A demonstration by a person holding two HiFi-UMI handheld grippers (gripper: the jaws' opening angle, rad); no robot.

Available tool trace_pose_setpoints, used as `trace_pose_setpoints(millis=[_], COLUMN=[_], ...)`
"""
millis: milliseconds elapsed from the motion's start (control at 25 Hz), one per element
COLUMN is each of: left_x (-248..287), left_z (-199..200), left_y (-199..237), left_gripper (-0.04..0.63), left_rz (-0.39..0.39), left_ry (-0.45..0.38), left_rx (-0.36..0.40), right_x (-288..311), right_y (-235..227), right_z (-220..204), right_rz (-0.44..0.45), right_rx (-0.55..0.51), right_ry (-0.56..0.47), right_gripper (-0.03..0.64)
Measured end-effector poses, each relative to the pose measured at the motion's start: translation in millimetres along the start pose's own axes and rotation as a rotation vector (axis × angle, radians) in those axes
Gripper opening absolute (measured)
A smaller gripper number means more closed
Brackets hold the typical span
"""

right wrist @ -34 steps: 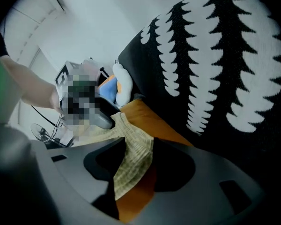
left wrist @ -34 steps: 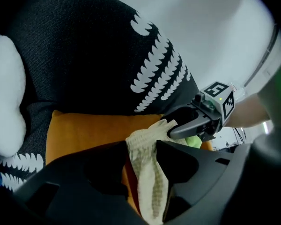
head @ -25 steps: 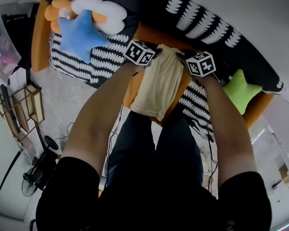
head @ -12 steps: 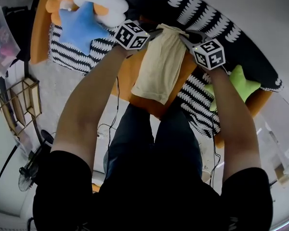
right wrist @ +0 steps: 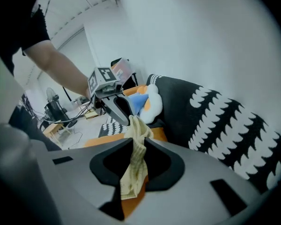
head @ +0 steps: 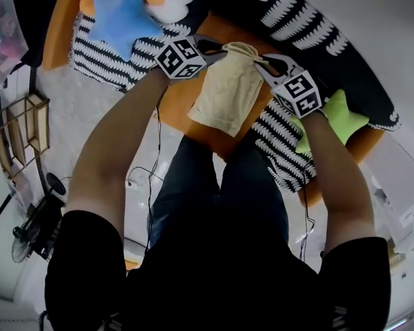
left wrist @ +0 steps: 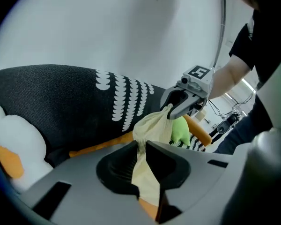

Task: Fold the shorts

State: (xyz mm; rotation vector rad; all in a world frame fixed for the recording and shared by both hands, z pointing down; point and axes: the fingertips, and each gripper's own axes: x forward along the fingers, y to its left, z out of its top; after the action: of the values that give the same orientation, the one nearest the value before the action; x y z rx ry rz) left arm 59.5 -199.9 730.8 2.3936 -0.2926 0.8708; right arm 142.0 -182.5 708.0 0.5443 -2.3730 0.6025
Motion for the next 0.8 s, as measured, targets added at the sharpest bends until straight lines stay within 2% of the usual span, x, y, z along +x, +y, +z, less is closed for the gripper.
trace_pose_setpoints(millis=[240,560,800], left_x=[-20,-38,-39], left_z=[-33,-95,-132], left_y=[-29,-71,-99], left_gripper=[0.055,0.046,0.044], left_rz=[0.035,0.062,0.072], left_ry=[0.022,0.111,0.184], left_rx=[0.072,0.227,0.336], right_x=[1,15,24], right_y=[59,132,173], right_z=[2,-27,-60], right_rz=[0.069,0.175,0.226], right_rx=[-0.150,-0.210,-0.309], right_ry=[0.043,0.115,0.196], right_gripper=[0.074,0.072,0.072])
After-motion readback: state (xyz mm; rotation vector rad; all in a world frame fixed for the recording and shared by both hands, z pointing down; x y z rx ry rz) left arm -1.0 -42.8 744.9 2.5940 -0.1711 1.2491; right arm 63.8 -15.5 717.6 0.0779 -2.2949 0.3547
